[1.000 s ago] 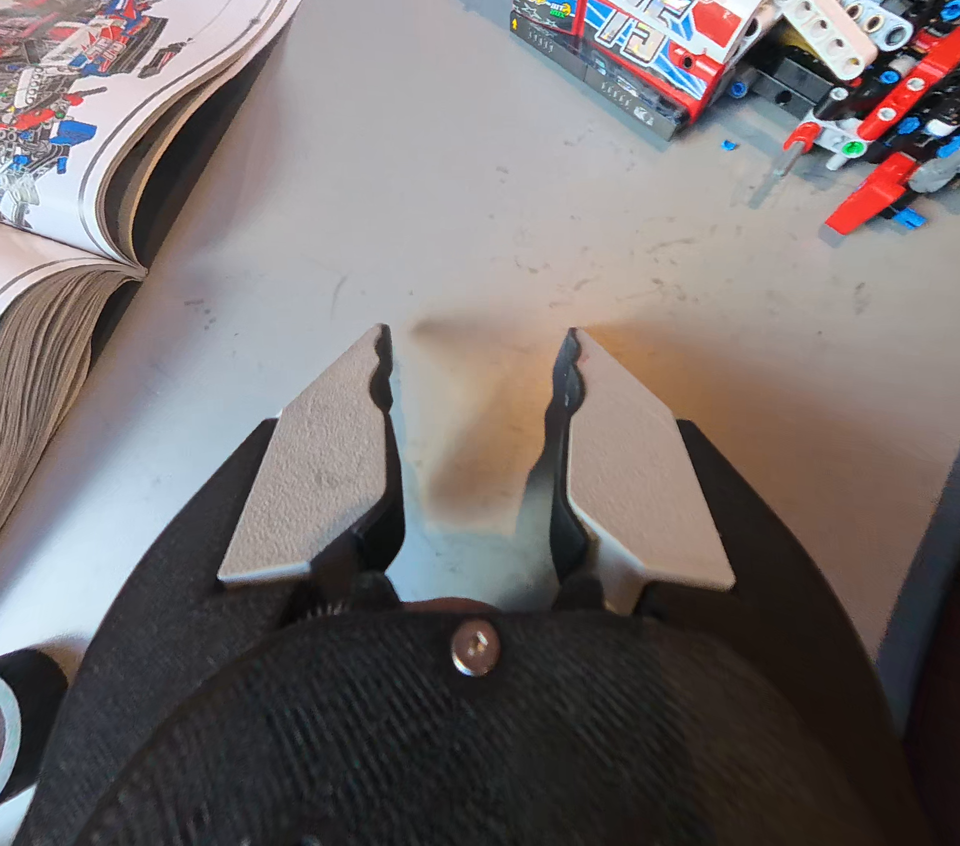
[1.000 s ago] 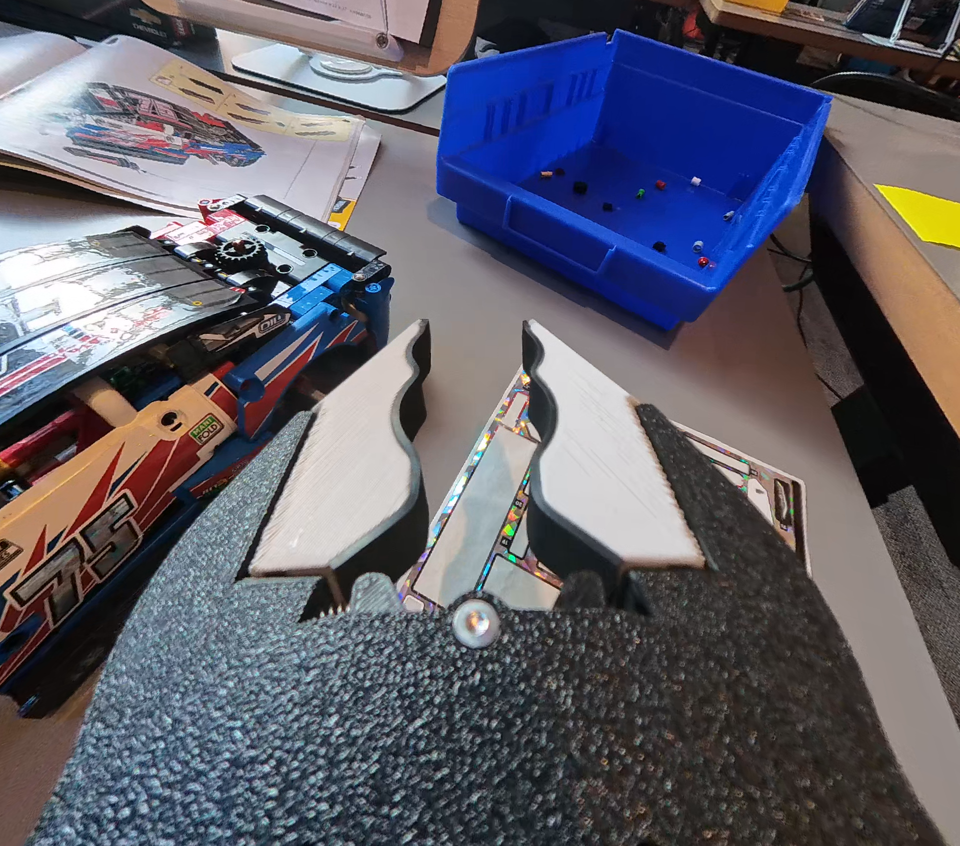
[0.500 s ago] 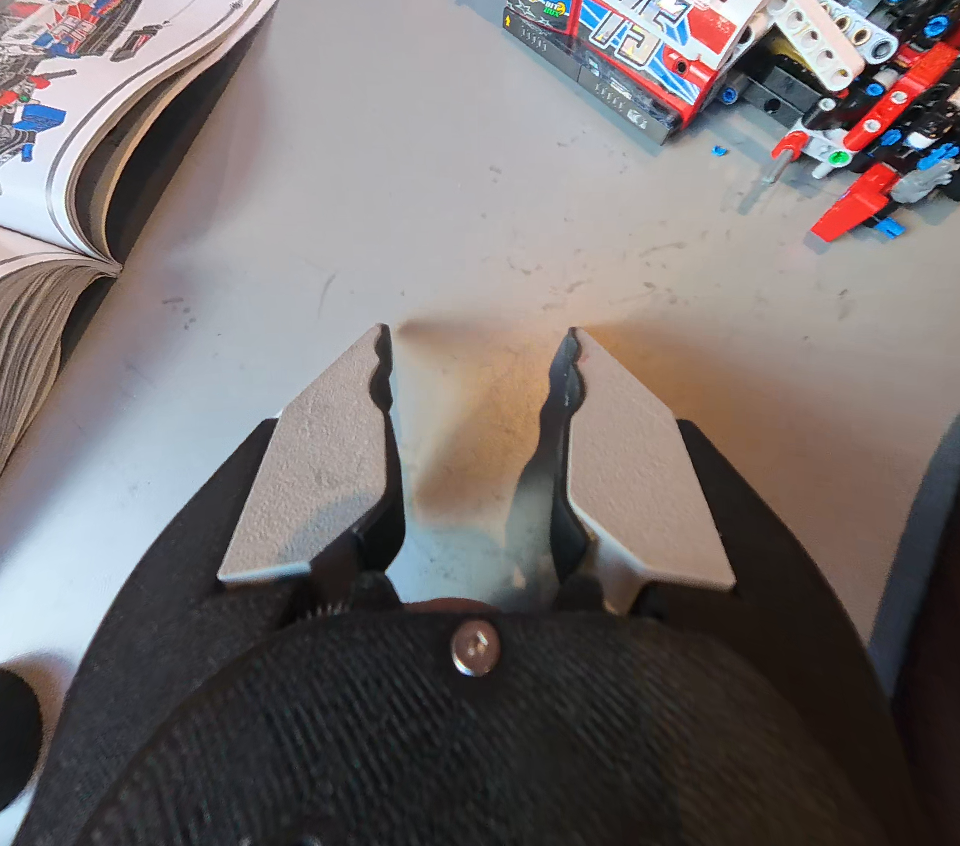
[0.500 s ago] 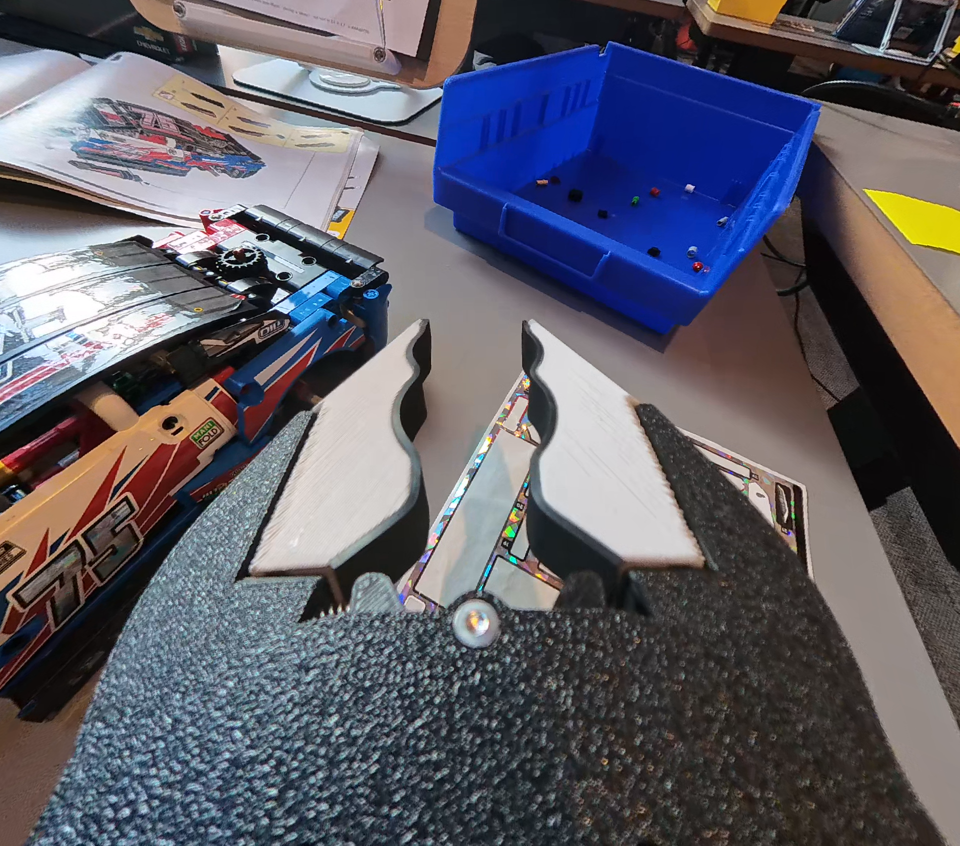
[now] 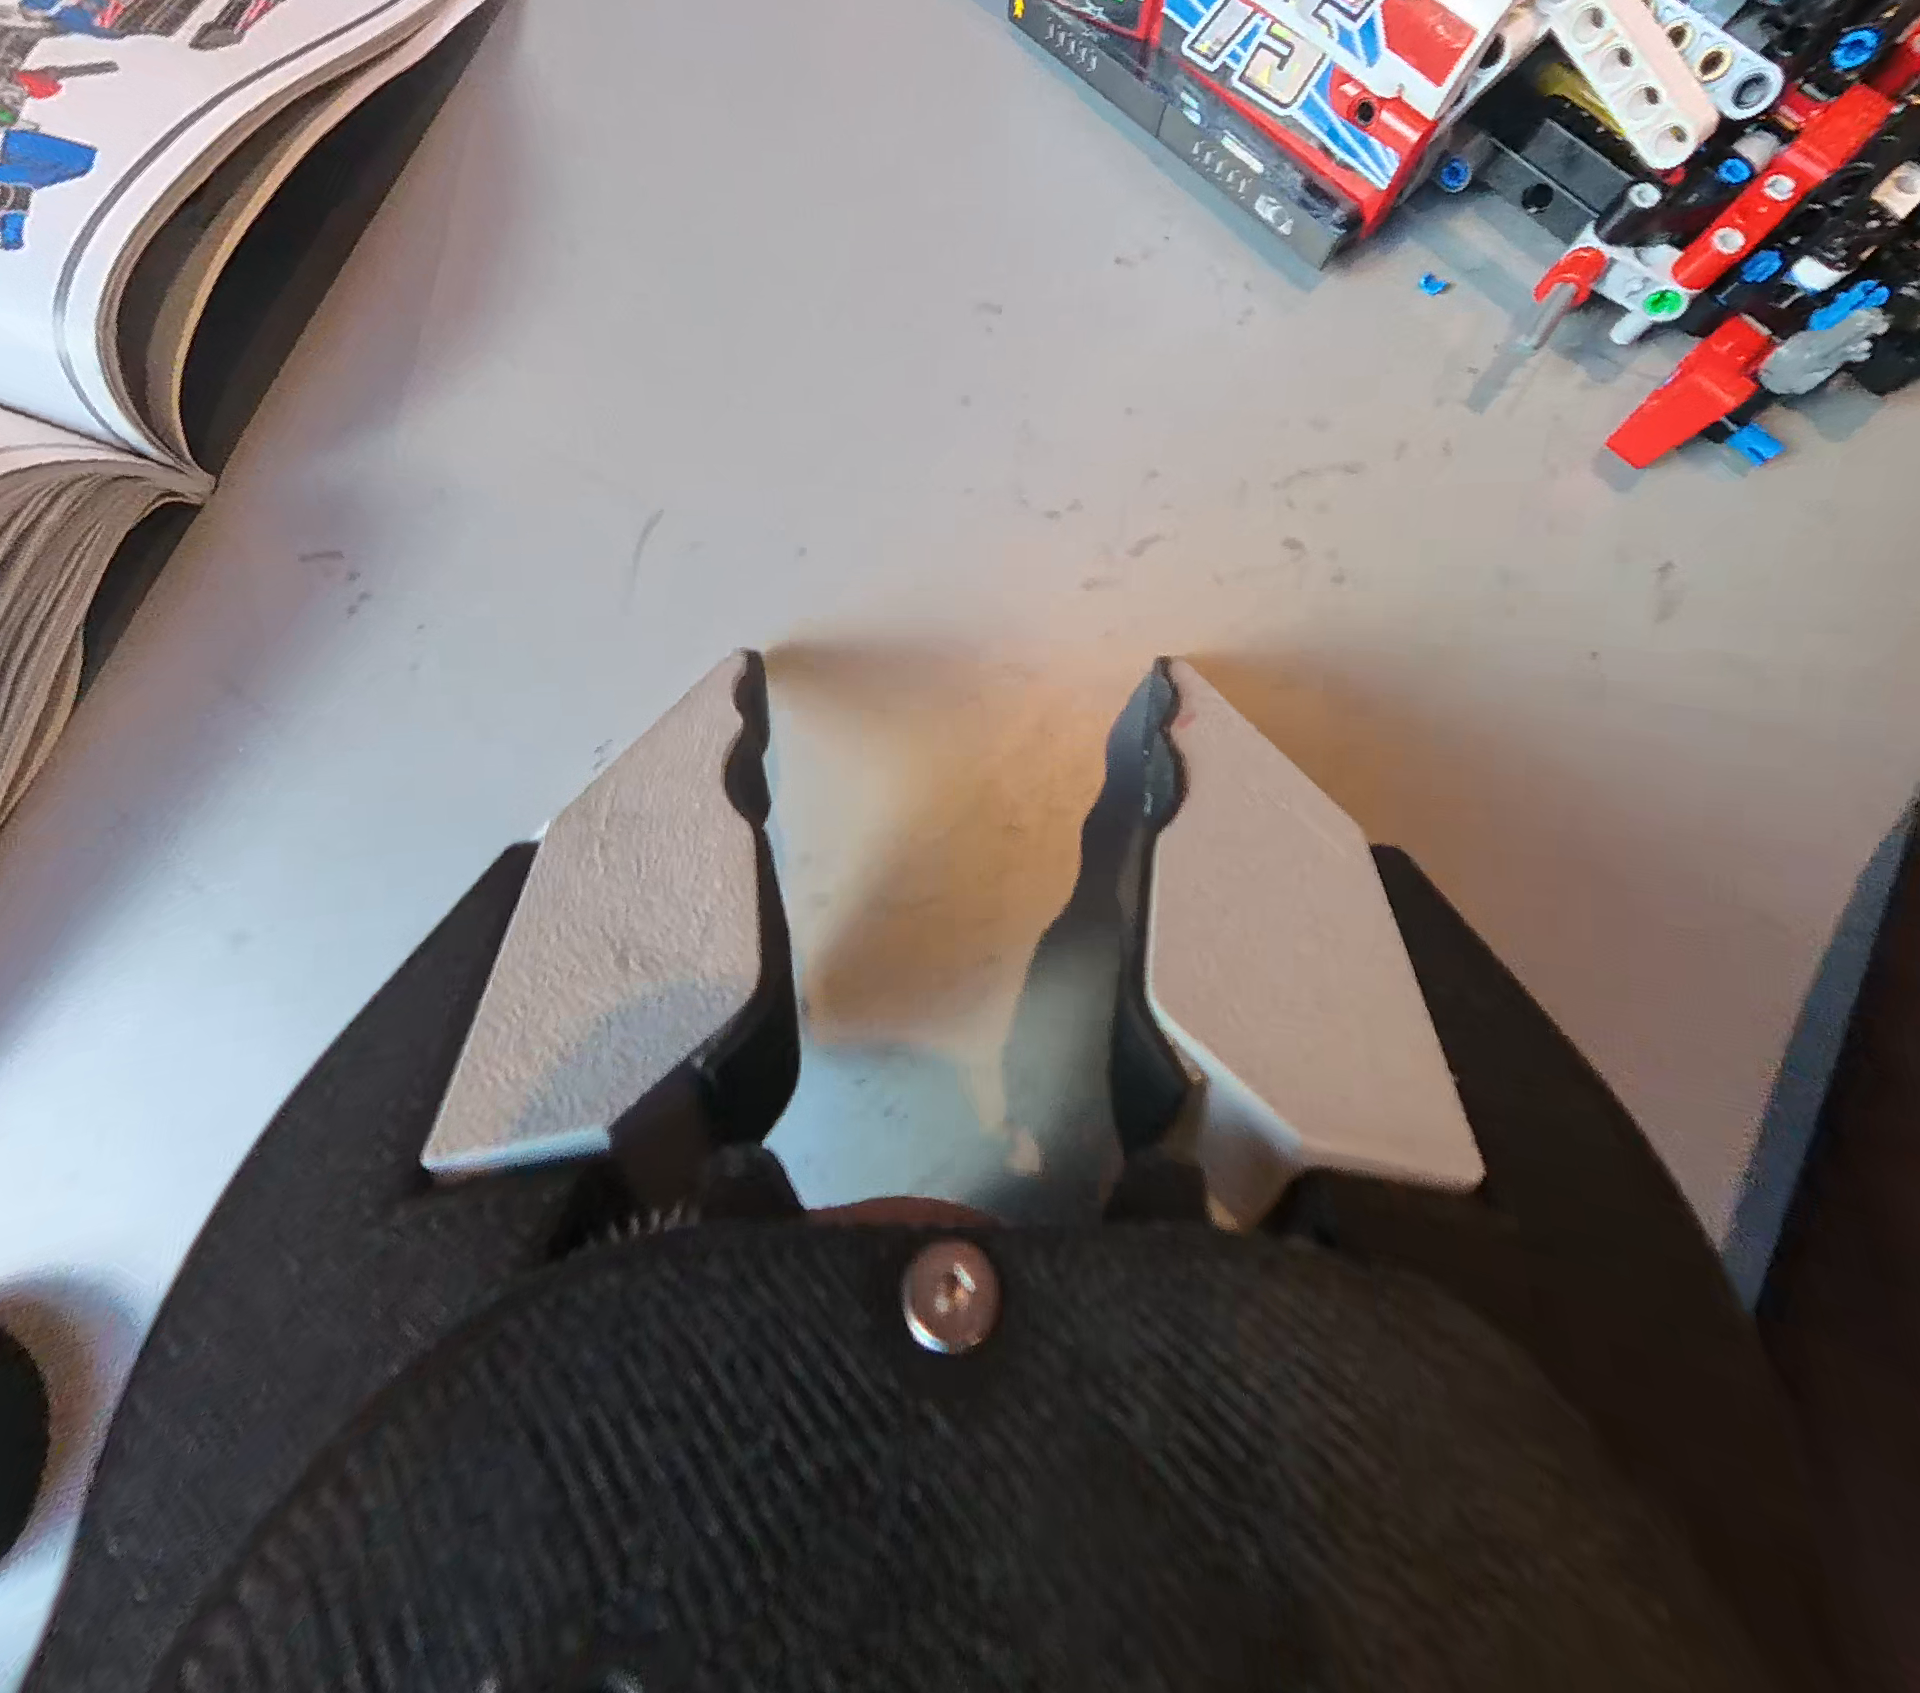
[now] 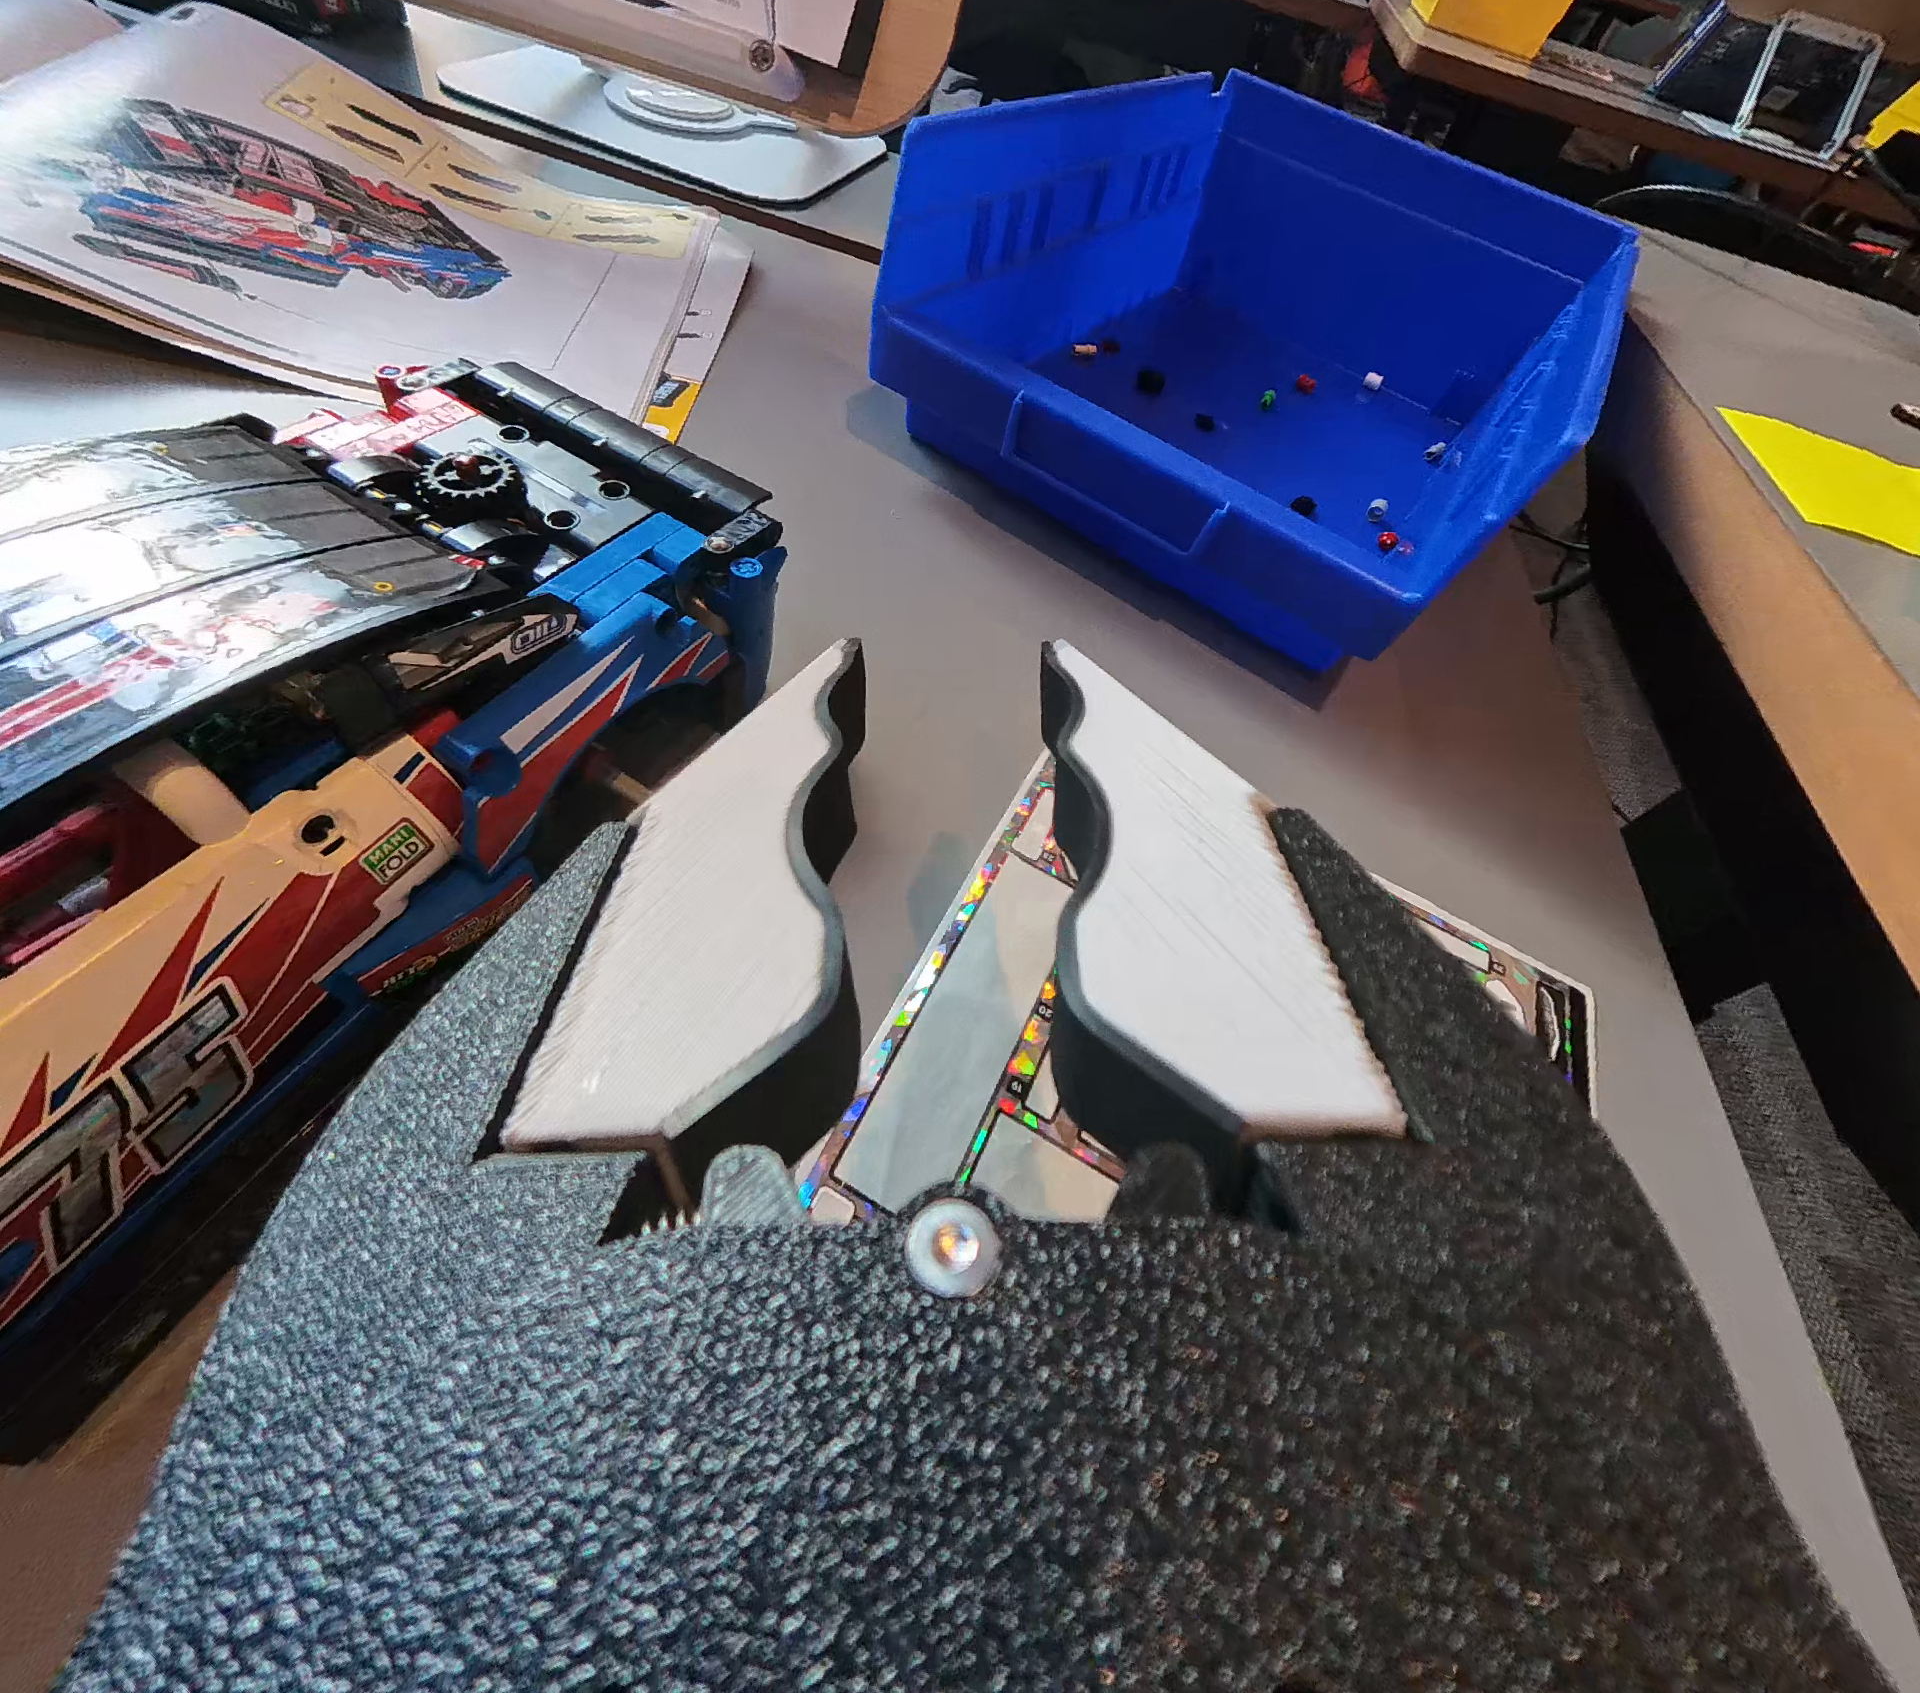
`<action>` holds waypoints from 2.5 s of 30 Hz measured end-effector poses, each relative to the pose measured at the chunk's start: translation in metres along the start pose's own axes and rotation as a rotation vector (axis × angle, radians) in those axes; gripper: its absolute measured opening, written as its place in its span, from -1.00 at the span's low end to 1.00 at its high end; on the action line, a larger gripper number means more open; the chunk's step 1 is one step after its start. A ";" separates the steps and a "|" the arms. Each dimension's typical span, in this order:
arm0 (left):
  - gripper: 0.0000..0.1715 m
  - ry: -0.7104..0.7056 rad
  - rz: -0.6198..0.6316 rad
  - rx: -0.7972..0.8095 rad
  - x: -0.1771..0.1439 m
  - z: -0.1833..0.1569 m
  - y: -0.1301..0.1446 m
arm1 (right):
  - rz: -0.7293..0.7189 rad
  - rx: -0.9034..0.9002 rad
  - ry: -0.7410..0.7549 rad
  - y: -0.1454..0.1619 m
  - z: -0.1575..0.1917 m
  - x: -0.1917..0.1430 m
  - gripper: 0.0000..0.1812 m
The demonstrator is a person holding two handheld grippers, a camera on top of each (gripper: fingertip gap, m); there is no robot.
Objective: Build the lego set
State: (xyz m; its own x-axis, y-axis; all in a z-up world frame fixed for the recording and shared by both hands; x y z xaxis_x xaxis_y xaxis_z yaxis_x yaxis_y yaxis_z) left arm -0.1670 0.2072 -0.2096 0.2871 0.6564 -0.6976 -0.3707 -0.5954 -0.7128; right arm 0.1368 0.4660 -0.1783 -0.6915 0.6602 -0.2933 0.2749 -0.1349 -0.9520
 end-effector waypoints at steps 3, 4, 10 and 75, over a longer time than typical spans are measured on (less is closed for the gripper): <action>-0.23 -0.009 -0.002 -0.006 0.000 0.002 0.000 | 0.009 -0.036 0.002 0.001 0.004 0.001 -0.74; -0.24 -0.019 -0.003 -0.006 0.000 0.004 -0.001 | 0.014 -0.046 0.003 0.001 0.005 0.002 -0.77; -0.30 -0.077 -0.044 -0.063 -0.003 0.024 -0.001 | 0.034 -0.011 0.032 0.001 0.001 0.006 -0.79; -0.25 -0.373 -0.170 0.059 0.035 0.097 -0.060 | 0.021 0.064 -0.093 -0.006 0.017 0.016 -0.55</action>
State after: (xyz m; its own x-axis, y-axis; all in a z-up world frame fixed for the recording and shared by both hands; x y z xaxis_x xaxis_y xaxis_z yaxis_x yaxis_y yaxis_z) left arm -0.2200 0.3104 -0.1842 0.0133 0.8725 -0.4885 -0.3985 -0.4434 -0.8028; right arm 0.1126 0.4649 -0.1787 -0.7455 0.5861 -0.3173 0.2491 -0.1966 -0.9483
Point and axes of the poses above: each gripper's, where its closed fingertips meet, x out along the fingers, y out of its underside, z = x × y across the jaws, the point moved 9 cm from there along -x, back along the fingers, and after that the axes turned 6 degrees about x, right-handed, at the moved point
